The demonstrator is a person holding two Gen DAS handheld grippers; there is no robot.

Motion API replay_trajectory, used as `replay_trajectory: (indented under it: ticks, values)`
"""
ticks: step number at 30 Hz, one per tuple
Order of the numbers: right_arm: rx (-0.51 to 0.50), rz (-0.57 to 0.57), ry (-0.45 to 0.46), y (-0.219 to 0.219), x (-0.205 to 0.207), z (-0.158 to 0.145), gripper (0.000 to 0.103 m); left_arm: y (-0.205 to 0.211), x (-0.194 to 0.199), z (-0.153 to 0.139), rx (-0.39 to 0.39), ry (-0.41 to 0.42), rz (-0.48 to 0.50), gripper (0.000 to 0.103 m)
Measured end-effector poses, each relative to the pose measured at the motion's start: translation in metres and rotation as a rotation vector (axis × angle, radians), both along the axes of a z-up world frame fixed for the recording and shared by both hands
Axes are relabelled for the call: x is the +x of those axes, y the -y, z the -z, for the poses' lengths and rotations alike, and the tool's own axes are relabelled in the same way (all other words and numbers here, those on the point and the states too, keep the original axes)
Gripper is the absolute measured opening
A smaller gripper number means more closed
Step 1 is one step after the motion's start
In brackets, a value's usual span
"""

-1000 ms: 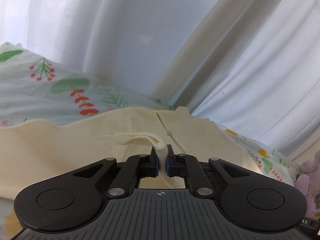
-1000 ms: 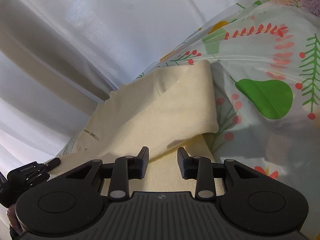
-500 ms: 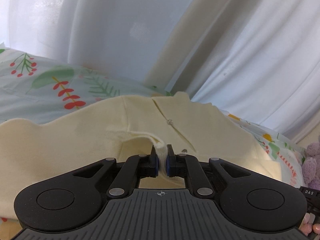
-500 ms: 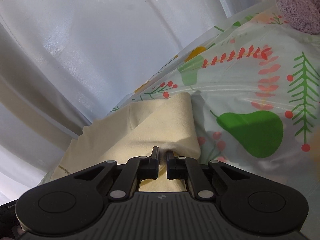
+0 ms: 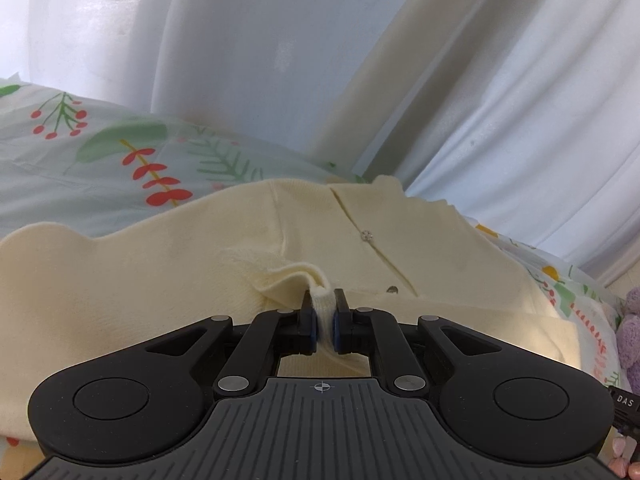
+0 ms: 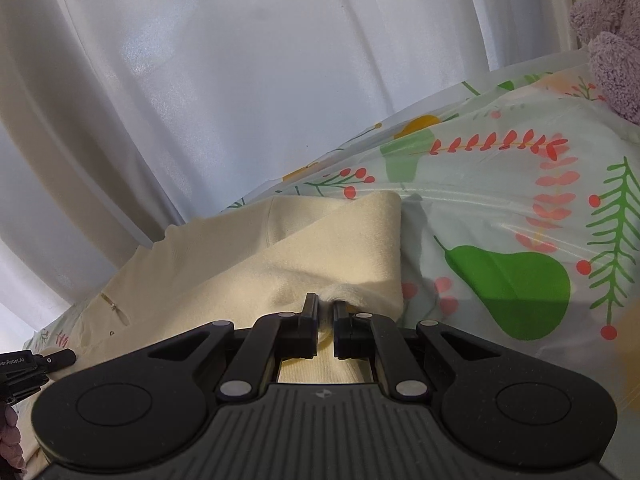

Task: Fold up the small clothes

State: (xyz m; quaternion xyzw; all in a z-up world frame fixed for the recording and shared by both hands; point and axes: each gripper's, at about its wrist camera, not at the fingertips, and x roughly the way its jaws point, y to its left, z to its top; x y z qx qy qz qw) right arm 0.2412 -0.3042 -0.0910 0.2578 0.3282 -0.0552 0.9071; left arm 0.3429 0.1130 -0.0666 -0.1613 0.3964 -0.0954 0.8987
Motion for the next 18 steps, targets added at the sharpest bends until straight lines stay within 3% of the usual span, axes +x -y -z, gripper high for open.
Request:
replay_trajectory:
  ticks: [3, 5, 9, 11, 15, 18]
  values:
    - [-0.010, -0.072, -0.026, -0.001, -0.005, -0.004, 0.008, -0.004, -0.007, -0.003, 0.055, -0.021, -0.012, 0.019]
    - [0.052, -0.124, -0.019, 0.004, -0.015, -0.013, 0.016, -0.011, -0.016, -0.012, 0.083, -0.012, -0.027, 0.025]
    - [0.046, -0.202, 0.063, 0.004, -0.029, -0.038, 0.017, -0.018, -0.032, -0.036, 0.045, 0.062, -0.044, 0.037]
    - [0.007, -0.210, 0.089, -0.003, -0.019, -0.045, 0.017, -0.005, -0.029, -0.037, 0.045, 0.060, -0.006, 0.038]
    - [-0.181, -0.244, -0.015, -0.038, 0.021, -0.028, 0.013, 0.027, -0.018, -0.017, 0.085, -0.012, 0.077, 0.034]
    - [-0.344, -0.297, -0.074, -0.065, 0.036, -0.010, 0.012, 0.031, -0.013, -0.005, 0.089, -0.024, 0.059, 0.034]
